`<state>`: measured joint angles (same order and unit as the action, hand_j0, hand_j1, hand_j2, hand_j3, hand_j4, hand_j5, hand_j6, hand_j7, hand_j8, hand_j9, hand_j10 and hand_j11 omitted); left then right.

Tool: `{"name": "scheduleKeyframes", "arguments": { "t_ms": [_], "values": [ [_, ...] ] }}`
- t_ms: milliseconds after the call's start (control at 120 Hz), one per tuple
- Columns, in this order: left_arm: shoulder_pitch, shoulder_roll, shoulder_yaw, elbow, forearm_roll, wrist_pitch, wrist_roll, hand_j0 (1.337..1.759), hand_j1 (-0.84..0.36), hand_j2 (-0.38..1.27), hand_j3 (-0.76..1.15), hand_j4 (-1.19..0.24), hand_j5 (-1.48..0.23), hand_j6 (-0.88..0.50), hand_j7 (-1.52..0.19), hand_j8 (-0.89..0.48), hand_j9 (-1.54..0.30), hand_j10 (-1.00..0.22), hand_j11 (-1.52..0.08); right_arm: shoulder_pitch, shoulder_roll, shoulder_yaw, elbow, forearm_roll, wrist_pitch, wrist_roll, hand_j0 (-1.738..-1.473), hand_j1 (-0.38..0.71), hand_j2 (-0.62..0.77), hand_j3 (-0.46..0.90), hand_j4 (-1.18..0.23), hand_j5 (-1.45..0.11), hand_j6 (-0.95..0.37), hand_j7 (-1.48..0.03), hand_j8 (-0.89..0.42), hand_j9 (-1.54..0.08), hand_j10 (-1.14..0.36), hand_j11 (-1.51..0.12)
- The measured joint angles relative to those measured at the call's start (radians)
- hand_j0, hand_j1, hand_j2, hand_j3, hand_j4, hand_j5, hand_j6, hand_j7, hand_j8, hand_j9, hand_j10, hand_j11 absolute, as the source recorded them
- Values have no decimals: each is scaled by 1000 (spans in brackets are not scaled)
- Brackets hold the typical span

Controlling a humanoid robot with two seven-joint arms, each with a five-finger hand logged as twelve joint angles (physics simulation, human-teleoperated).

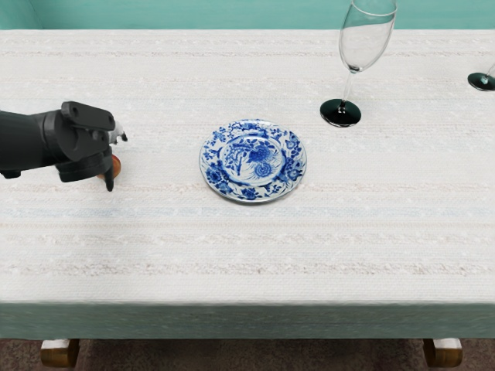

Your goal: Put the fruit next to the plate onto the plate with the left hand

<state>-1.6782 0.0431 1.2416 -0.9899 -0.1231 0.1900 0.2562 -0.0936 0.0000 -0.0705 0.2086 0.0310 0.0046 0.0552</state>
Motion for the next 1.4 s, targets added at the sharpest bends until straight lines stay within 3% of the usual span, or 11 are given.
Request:
{"name": "scheduleKeyframes", "arguments": {
  "t_ms": [300, 733, 1400],
  "values": [
    [39, 0, 9, 31, 0, 13, 0, 1658, -1, 59, 0, -293, -380, -294, -380, -293, -380, -293, -380, 0, 0, 0, 0, 0, 0, 0, -1658, -322, -5, 0, -22, -29, -22, -29, -22, -29, -22, -29],
    [39, -17, 12, 41, -1, 40, 0, 1658, -80, 72, 0, -359, -465, -359, -465, -359, -465, -358, -465, 0, 0, 0, 0, 0, 0, 0, -1658, -322, -5, 0, -22, -29, -22, -29, -22, -29, -22, -29],
    [40, -12, 22, 32, -1, 36, 4, 1658, -104, 76, 0, -379, -492, -379, -491, -379, -491, -378, -491, 0, 0, 0, 0, 0, 0, 0, -1658, -322, -5, 0, -22, -29, -22, -29, -22, -29, -22, -29]
  ]
}}
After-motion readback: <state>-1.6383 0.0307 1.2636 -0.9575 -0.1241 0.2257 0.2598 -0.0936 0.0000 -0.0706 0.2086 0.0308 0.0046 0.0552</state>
